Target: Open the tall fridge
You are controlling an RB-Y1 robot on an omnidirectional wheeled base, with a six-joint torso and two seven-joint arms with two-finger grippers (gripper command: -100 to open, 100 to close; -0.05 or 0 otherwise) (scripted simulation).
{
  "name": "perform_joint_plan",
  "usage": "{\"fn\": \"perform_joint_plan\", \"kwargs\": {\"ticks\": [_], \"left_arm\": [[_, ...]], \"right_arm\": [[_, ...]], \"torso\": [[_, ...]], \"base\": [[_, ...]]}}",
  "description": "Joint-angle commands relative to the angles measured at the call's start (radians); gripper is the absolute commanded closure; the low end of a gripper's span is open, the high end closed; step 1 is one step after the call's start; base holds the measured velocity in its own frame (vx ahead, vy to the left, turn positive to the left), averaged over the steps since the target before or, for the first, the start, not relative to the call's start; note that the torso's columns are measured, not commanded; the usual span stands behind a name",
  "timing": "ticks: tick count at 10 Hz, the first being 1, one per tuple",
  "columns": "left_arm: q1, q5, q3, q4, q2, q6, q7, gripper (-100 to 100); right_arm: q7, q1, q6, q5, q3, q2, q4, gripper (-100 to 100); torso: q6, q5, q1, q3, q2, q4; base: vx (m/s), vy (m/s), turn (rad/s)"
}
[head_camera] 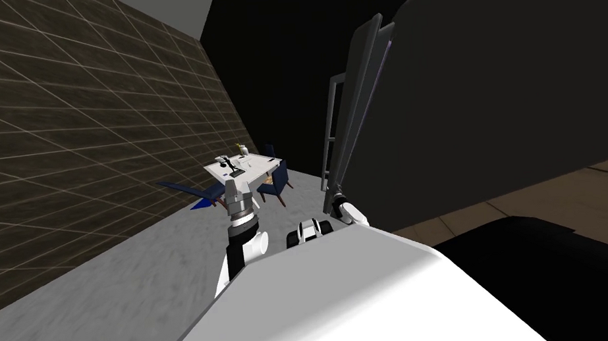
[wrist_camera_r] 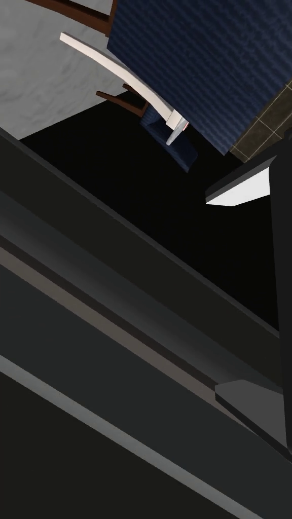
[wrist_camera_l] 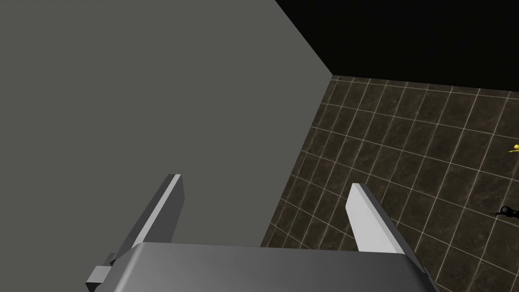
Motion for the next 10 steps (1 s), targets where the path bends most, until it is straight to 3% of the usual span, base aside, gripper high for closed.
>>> {"fn": "perform_joint_plan", "kwargs": {"ticks": [1, 2, 4, 5, 10], "left_arm": [[0.0, 0.0, 0.0, 0.0, 0.0, 0.0, 0.0, 0], [0.0, 0.0, 0.0, 0.0, 0.0, 0.0, 0.0, 0], [0.0, 0.0, 0.0, 0.0, 0.0, 0.0, 0.0, 0], [0.0, 0.0, 0.0, 0.0, 0.0, 0.0, 0.0, 0], [0.0, 0.0, 0.0, 0.0, 0.0, 0.0, 0.0, 0]], "right_arm": [[0.028, -0.021, 0.065, 0.085, 0.004, -0.008, 0.067, -100], [0.028, -0.021, 0.065, 0.103, 0.004, -0.008, 0.068, -100], [0.072, -0.038, 0.126, 0.182, 0.018, -0.023, 0.126, -100], [0.072, -0.038, 0.139, 0.201, 0.018, -0.023, 0.126, -100], [0.148, -0.066, 0.262, 0.356, 0.041, -0.054, 0.227, -100]], "torso": [[0.0, 0.0, -0.001, -0.001, -0.001, 0.0], [0.0, 0.0, -0.003, -0.001, -0.003, 0.0], [0.001, -0.001, -0.005, -0.002, -0.003, 0.0], [0.0, -0.001, -0.004, -0.003, -0.005, -0.001], [0.001, 0.002, -0.005, -0.001, -0.001, 0.004]], "base": [[0.022, 0.033, 0.052], [0.016, 0.024, 0.03], [0.028, 0.033, 0.06], [0.032, 0.029, 0.025], [0.027, 0.029, 0.044]]}}
